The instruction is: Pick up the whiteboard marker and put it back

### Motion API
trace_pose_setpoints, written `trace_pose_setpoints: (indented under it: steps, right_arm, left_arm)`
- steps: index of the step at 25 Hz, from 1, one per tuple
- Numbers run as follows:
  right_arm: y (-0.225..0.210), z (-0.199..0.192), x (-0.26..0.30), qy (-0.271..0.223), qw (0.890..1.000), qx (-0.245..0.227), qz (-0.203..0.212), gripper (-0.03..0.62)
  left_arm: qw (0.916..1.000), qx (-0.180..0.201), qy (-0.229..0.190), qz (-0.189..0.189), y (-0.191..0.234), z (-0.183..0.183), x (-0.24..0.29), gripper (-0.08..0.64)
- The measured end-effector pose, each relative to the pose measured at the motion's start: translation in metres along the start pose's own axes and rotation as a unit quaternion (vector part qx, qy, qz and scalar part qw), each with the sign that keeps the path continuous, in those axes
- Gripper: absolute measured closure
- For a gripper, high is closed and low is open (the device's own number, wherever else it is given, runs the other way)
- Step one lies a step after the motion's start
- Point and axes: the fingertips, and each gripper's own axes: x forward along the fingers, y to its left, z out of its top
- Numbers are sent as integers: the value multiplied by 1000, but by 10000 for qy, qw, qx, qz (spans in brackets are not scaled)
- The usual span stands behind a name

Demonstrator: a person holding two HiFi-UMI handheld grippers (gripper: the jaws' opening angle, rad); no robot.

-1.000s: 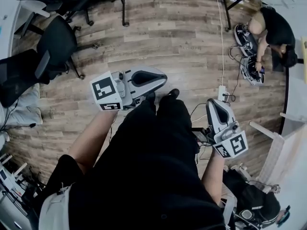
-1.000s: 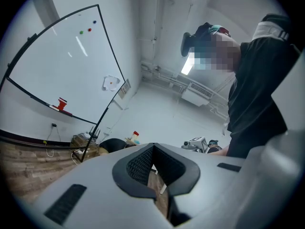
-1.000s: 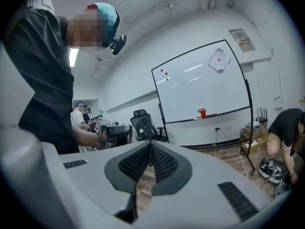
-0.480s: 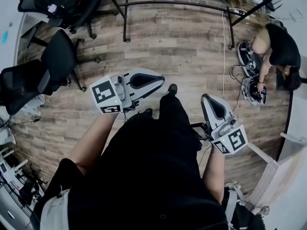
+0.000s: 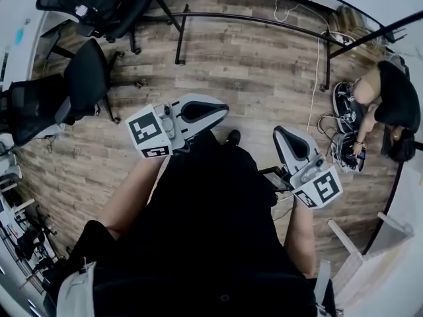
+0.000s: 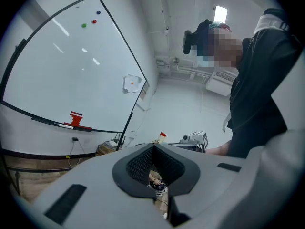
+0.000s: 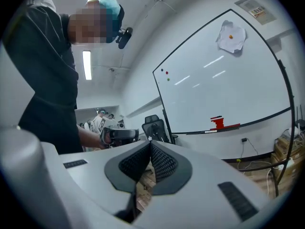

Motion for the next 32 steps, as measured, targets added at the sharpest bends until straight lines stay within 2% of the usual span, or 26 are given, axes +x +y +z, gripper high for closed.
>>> trace_pose_setpoints:
  steps: [3, 7, 12, 16, 20, 23, 26, 29, 32]
  right_arm:
    - [-13, 5, 24, 76, 9998, -13, 192, 572]
    - [-32, 4, 51, 271, 9991, -148, 294, 572]
    - [-88, 20, 82, 382, 9992, -104, -96, 572]
    - [-132, 38, 119, 431, 9986, -103, -298, 572]
    - [-169, 66, 161, 397, 9979, -255, -433, 572]
    - [-186, 77, 185, 341, 9976, -239, -559, 572]
    - [-202, 80, 203, 395, 9965, -288, -672, 572]
    - [-228, 83, 209, 421, 9945, -210, -931, 572]
    - [-245, 86, 213, 386, 9947, -62, -954, 572]
  left_arm:
    - [9999, 14, 137, 56, 20, 1, 5, 551]
    - [10000, 1, 4, 36, 55, 9, 14, 551]
    - [9996, -60, -271, -29, 133, 39, 27, 549]
    - [9997, 176, -13, -196, 191, 61, 46, 549]
    - [9986, 334, -54, -398, 225, 90, 59, 549]
    - [9981, 234, -160, -554, 246, 104, 60, 549]
    - [9972, 215, -64, -714, 268, 106, 63, 549]
    - [9973, 175, -19, -714, 293, 109, 68, 549]
    - [9979, 80, -68, -633, 311, 113, 71, 549]
